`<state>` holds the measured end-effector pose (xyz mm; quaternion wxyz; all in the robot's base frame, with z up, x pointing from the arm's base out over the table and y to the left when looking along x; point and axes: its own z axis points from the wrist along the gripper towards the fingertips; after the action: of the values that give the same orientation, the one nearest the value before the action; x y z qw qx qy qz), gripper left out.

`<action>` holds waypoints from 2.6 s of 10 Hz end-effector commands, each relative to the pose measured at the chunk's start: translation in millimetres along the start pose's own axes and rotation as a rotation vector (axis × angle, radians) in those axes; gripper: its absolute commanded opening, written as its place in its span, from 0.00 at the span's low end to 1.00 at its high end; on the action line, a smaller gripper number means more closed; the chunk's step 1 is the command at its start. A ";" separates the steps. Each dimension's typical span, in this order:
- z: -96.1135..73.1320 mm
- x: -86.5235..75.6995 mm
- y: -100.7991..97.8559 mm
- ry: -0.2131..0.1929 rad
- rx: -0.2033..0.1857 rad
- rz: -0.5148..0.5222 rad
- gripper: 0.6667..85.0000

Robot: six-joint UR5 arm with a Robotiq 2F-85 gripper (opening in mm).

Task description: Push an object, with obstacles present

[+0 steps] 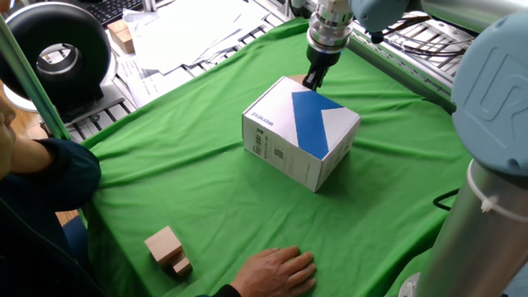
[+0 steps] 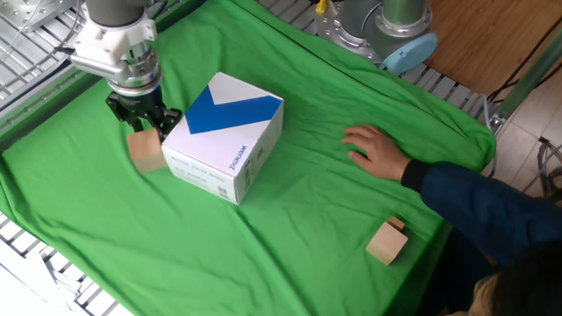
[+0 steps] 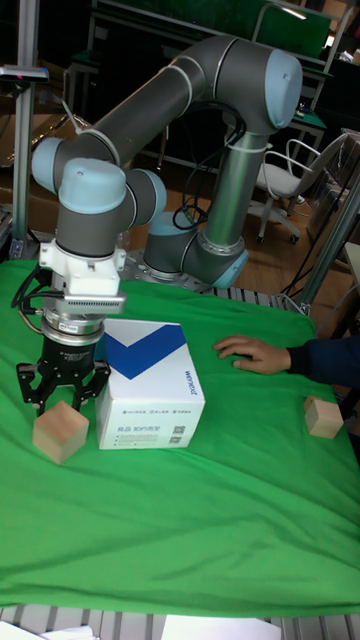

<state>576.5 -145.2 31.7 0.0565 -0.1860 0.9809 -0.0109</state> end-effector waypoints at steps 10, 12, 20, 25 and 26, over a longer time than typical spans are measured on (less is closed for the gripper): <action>-8.1 -80.5 46.8 -0.158 -0.057 0.022 0.60; -7.2 -89.7 56.7 -0.173 -0.064 0.025 0.60; -9.6 -98.6 78.0 -0.161 -0.065 0.057 0.62; -13.4 -89.6 101.9 -0.123 -0.061 0.098 0.62; -11.9 -90.8 96.3 -0.129 -0.042 0.076 0.61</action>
<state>624.6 -28.2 48.9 0.1128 -0.1520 0.9815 0.0273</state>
